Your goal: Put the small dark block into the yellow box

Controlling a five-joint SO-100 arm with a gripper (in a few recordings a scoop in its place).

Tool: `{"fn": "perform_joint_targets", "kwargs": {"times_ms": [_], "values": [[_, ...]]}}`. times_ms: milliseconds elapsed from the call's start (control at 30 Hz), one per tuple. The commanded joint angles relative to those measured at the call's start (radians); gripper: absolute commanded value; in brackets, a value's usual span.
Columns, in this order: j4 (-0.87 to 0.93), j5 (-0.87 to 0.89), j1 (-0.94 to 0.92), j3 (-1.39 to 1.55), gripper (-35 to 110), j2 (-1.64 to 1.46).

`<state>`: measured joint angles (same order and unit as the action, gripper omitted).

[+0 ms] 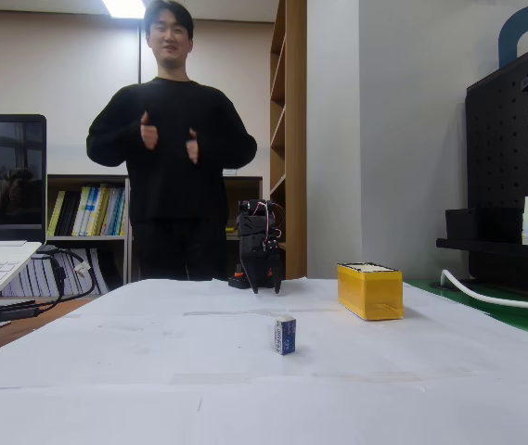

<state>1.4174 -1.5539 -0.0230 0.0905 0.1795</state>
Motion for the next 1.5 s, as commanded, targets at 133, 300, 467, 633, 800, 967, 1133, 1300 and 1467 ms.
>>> {"fn": "perform_joint_targets", "kwargs": {"times_ms": [133, 300, 467, 633, 800, 967, 1133, 1300, 1467], "values": [[0.086, -0.014, 0.018, 0.014, 15, 0.008], [-0.014, -0.239, 0.038, 0.037, 15, -0.055], [-0.397, -0.331, 0.020, 0.127, 15, -0.278], [-0.627, -0.400, 0.011, 0.298, 15, -0.526], [-0.614, -0.359, 0.008, 0.660, 15, -0.861], [-0.614, -0.416, -0.025, 0.986, 15, -1.178], [-0.589, -0.456, -0.034, 1.227, 15, -1.370], [-0.440, -0.505, -0.028, 1.439, 15, -1.523], [-0.500, -0.347, -0.005, 1.563, 6, -1.657]]}}
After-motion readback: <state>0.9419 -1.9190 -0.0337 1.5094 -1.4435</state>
